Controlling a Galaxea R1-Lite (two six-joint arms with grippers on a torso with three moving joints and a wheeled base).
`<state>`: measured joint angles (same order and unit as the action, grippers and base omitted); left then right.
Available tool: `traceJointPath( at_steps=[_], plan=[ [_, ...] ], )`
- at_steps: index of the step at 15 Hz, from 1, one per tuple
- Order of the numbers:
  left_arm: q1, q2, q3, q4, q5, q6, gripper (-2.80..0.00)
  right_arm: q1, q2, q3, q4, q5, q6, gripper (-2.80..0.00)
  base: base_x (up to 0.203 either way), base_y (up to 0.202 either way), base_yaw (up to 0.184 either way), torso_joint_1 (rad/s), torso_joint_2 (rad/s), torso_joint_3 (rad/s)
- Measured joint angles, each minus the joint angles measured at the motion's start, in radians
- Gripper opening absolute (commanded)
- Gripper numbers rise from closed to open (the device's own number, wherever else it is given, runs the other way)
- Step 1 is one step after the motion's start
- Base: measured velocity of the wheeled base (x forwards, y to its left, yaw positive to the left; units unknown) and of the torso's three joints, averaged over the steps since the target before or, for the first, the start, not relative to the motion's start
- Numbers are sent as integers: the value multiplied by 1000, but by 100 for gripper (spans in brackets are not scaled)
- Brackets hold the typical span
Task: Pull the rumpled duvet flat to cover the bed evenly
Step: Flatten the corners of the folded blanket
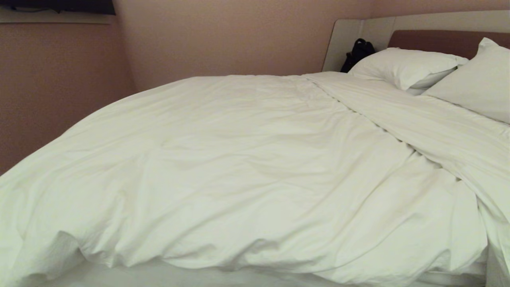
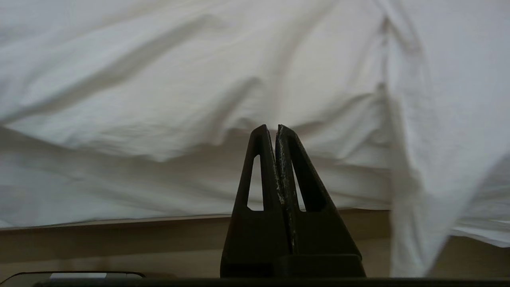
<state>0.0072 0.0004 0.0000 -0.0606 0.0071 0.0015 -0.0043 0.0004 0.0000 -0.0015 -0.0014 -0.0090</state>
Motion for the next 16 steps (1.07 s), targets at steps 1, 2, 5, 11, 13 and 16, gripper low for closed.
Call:
traceJointPath(
  at_steps=[1, 2, 5, 11, 13, 16],
  plan=[
    [0, 0, 0, 0, 0, -1, -280, 0, 0, 0, 0, 0, 0, -280, 0, 194, -1, 2, 7, 2],
    [0, 0, 0, -1, 0, -2, -280, 0, 0, 0, 0, 0, 0, -280, 0, 190, -1, 7, 3, 2],
    [0, 0, 0, -2, 2, -8, -280, 0, 0, 0, 0, 0, 0, -280, 0, 192, 0, 2, 5, 3],
    [0, 0, 0, -2, 2, -9, -280, 0, 0, 0, 0, 0, 0, -280, 0, 194, 0, 3, 3, 3],
    [0, 0, 0, -2, 2, -9, -280, 0, 0, 0, 0, 0, 0, -280, 0, 195, 1, 5, 3, 2],
    [0, 0, 0, -1, 2, -9, -280, 0, 0, 0, 0, 0, 0, -280, 0, 195, -2, 0, 1, 2]
  ],
)
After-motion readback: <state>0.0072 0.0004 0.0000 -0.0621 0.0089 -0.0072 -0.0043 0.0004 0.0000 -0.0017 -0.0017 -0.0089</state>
